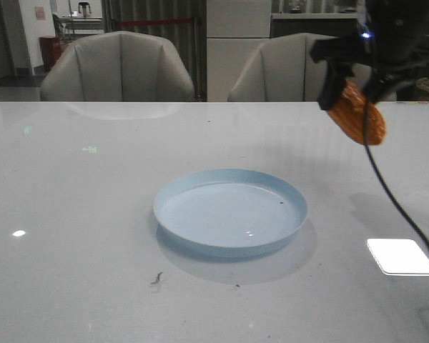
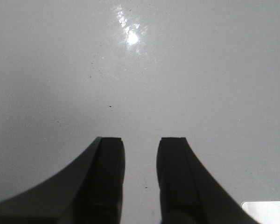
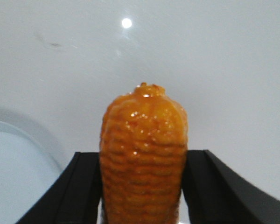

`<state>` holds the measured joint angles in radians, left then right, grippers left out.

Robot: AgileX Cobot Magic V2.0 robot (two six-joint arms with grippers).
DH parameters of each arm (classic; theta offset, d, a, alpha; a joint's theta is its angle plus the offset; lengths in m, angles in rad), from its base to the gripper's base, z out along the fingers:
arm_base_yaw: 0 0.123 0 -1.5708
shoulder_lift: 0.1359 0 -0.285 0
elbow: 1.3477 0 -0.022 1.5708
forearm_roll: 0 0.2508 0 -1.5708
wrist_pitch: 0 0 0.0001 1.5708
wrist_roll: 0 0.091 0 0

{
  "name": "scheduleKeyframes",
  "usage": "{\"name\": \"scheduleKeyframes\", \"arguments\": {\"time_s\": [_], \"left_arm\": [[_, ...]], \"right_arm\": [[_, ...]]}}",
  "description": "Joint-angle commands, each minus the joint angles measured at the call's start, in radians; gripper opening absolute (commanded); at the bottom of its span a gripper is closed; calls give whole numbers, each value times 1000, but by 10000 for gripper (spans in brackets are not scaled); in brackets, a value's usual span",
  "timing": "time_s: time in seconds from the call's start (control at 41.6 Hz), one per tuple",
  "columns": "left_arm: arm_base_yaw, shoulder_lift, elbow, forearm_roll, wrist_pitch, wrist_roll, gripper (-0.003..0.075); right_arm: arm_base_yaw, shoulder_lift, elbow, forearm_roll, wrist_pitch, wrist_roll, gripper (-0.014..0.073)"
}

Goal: Place corn on plate with both arms
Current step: 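Carry the corn cob over the plate and lower it onto it, then open the right gripper and raise it away from the corn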

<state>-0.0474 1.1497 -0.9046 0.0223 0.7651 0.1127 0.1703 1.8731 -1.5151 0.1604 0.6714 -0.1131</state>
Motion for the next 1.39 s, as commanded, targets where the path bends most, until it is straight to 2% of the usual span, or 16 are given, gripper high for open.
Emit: {"name": "scheduleKeyframes", "arguments": {"time_s": [0.0, 0.216, 0.384, 0.48, 0.624, 0.72, 0.912, 1.201, 1.369], "left_arm": [[2, -23, -26, -6, -58, -11, 260], [2, -23, -26, -9, -56, -11, 260], [2, -23, -26, -22, -56, -11, 260], [2, -23, -26, -34, -56, -11, 260], [2, -23, -26, -39, -56, -11, 260], [2, -23, -26, -41, -58, -11, 260], [2, -23, -26, -41, -58, -11, 260], [2, -23, -26, -41, -43, -11, 260], [2, -23, -26, -41, -43, -11, 260]], "right_arm": [[86, -52, -89, 8, -10, -49, 263], [267, -32, -108, -1, 19, -90, 263], [317, 38, -108, -34, 78, -90, 271], [318, 74, -108, -34, 102, -90, 317], [318, 115, -108, -34, 92, -90, 478], [318, 136, -108, -26, 66, -90, 554], [318, 146, -117, 23, 45, -90, 568], [276, 81, -294, 27, 273, -49, 568], [188, -57, -330, 35, 308, -10, 568]]}}
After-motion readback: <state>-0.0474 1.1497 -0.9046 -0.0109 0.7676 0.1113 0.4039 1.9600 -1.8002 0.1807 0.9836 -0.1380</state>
